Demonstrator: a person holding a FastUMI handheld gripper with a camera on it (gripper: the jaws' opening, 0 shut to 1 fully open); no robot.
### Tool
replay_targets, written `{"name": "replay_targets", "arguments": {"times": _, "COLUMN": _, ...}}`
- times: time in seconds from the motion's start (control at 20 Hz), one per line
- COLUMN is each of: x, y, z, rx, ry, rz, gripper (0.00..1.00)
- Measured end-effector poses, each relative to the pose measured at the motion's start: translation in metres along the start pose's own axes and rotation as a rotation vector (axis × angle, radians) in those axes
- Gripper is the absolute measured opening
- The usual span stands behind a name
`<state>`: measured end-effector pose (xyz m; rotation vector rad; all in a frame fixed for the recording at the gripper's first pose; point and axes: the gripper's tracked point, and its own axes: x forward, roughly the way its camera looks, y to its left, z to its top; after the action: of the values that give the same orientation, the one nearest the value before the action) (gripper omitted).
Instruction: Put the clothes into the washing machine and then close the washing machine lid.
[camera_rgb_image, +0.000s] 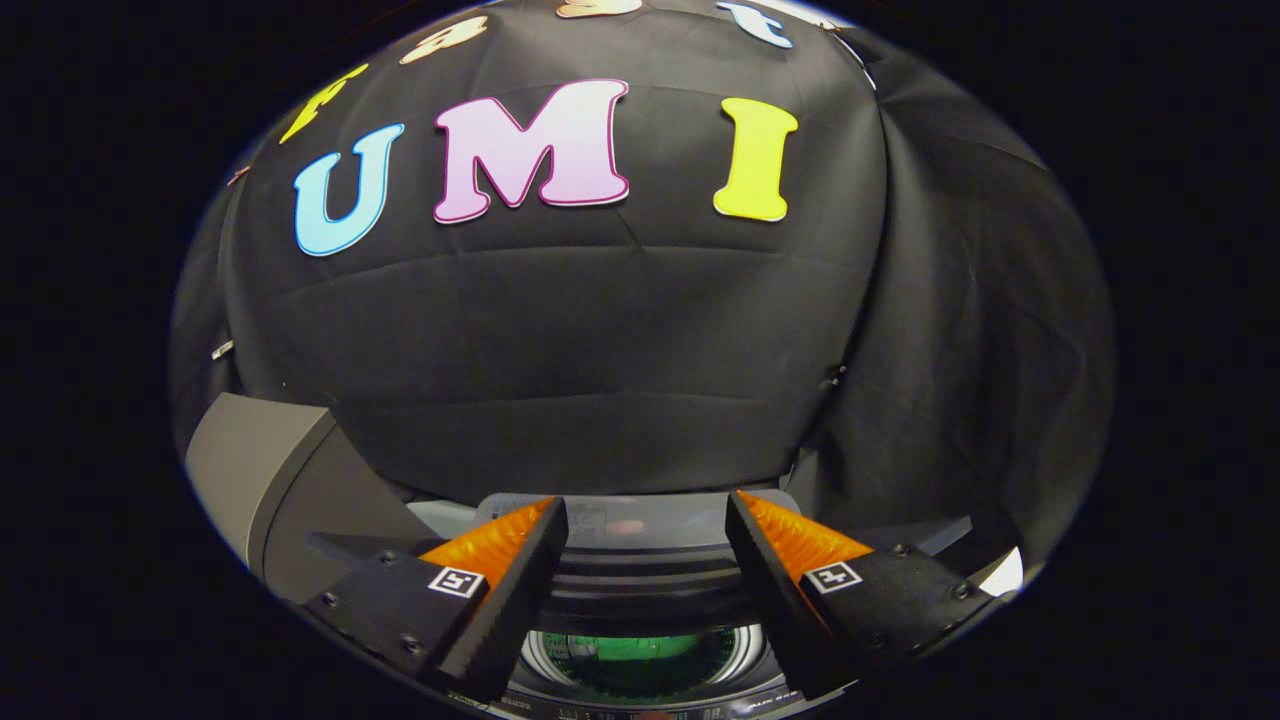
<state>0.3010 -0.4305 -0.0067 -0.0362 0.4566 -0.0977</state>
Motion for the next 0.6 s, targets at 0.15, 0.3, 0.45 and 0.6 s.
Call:
{"name": "replay_targets", "arguments": {"times": 0.15, "x": -0.005, "y": -0.001, "z": -0.015, "rx": 0.004, "ry": 0.037, "rz": -0.010, "gripper": 1.00}}
{"name": "replay_targets", "arguments": {"times": 0.3, "x": -0.004, "y": 0.004, "z": -0.051, "rx": 0.006, "ry": 0.114, "rz": 0.009, "gripper": 1.00}}
{"name": "replay_targets", "arguments": {"times": 0.45, "x": -0.004, "y": 0.004, "z": -0.088, "rx": 0.004, "ry": 0.180, "rz": 0.007, "gripper": 1.00}}
{"name": "replay_targets", "arguments": {"times": 0.6, "x": -0.007, "y": 0.000, "z": -0.118, "rx": 0.026, "ry": 0.231, "rz": 0.006, "gripper": 1.00}}
